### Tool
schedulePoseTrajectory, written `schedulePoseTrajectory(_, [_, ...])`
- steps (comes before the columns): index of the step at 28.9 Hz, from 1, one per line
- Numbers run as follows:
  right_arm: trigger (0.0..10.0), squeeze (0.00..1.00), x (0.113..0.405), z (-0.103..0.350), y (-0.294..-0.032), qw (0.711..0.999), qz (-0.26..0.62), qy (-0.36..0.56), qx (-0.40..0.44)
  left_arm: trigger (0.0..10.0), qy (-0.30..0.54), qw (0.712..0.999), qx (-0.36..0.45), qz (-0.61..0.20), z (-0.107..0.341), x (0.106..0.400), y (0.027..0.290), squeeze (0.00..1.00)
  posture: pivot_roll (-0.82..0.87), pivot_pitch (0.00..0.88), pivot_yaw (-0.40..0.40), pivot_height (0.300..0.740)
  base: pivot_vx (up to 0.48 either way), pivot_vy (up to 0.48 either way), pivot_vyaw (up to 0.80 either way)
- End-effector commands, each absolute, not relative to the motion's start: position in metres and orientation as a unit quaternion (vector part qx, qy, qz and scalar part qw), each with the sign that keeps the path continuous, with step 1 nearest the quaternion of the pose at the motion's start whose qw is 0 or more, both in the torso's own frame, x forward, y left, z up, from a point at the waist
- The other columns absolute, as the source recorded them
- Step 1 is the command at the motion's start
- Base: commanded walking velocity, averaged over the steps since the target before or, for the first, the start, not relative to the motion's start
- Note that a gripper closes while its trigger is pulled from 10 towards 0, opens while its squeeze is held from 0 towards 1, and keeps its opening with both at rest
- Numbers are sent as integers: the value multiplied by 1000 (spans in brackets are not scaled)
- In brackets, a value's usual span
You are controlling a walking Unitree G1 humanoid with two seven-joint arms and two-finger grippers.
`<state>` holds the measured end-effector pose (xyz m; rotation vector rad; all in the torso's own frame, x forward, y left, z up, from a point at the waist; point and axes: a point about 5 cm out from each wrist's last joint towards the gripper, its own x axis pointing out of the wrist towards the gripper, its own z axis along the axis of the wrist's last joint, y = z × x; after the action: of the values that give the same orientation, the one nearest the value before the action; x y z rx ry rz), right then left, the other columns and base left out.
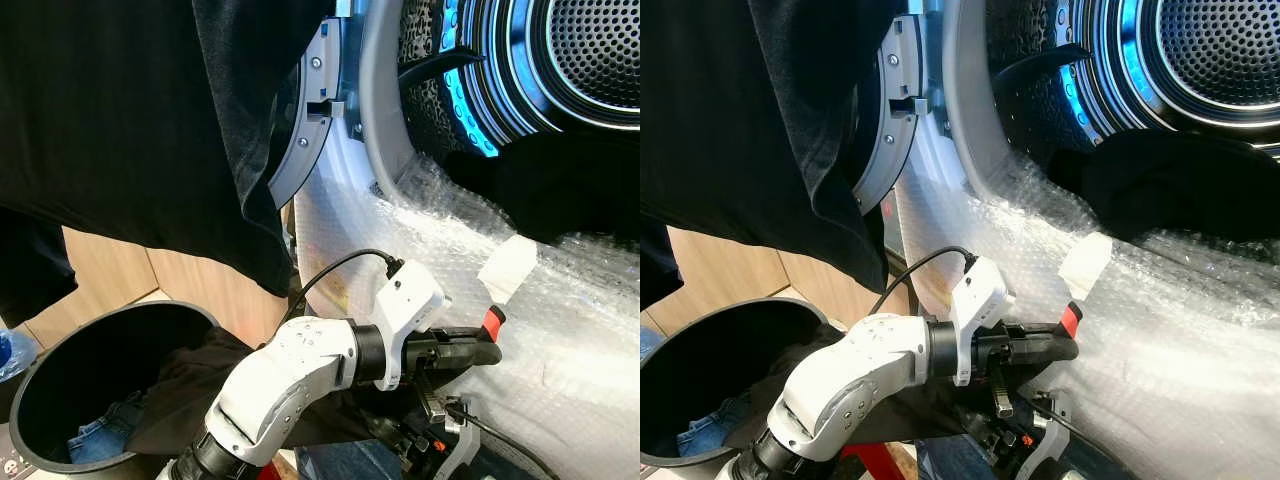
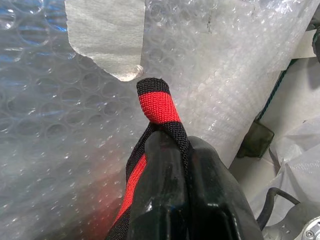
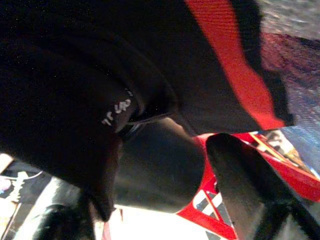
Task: Clothes washing
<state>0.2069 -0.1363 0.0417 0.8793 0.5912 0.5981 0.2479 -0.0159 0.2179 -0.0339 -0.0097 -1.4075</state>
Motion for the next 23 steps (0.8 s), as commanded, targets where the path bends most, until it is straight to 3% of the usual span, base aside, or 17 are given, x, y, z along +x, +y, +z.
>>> schedulePoseTrajectory(1, [0, 0, 207, 45, -135, 822, 292, 271, 407, 0, -39, 751, -22, -659, 231, 240, -19, 0, 71, 0, -57, 740, 0, 0, 0])
schedulePoseTrajectory(7, [0, 0, 206, 47, -137, 816, 318, 268, 402, 0, -41, 751, -24, -659, 231, 238, -18, 0, 82, 0, -62, 740, 0, 0, 0])
schedulePoseTrajectory(8, [0, 0, 207, 50, -139, 814, 326, 259, 404, 1255, -43, 754, -25, -655, 231, 237, -16, 0, 84, 0, -63, 740, 0, 0, 0])
schedulePoseTrajectory(9, [0, 0, 207, 50, -139, 814, 326, 259, 404, 1255, -43, 754, -25, -655, 231, 237, -16, 0, 84, 0, -63, 740, 0, 0, 0])
schedulePoseTrajectory(10, [0, 0, 208, 51, -139, 813, 330, 255, 406, 3059, -43, 756, -26, -653, 231, 237, -15, 0, 85, 0, -63, 740, 0, 0, 0])
schedulePoseTrajectory(19, [0, 0, 208, 52, -139, 812, 335, 250, 408, 3059, -43, 758, -28, -650, 231, 236, -13, 0, 86, 0, -63, 740, 0, 0, 0])
schedulePoseTrajectory(20, [0, 0, 209, 51, -138, 810, 337, 254, 407, 9725, -37, 759, -20, -650, 229, 236, -8, 0, 90, 0, -59, 740, 0, 0, 0])
schedulePoseTrajectory(21, [0, 0, 213, 53, -135, 808, 347, 243, 411, 10000, -19, 758, 0, -652, 223, 232, 9, 0, 120, 0, -51, 740, 0, 0, 0])
schedulePoseTrajectory(22, [0, 0, 213, 53, -135, 808, 347, 243, 411, 10000, -19, 758, 0, -652, 223, 232, 9, 0, 120, 0, -51, 740, 0, 0, 0])
schedulePoseTrajectory(23, [0, 0, 218, 56, -131, 803, 359, 227, 417, 10000, 9, 752, 26, -659, 216, 223, 29, 859, 120, 0, -51, 740, 0, 0, 0])
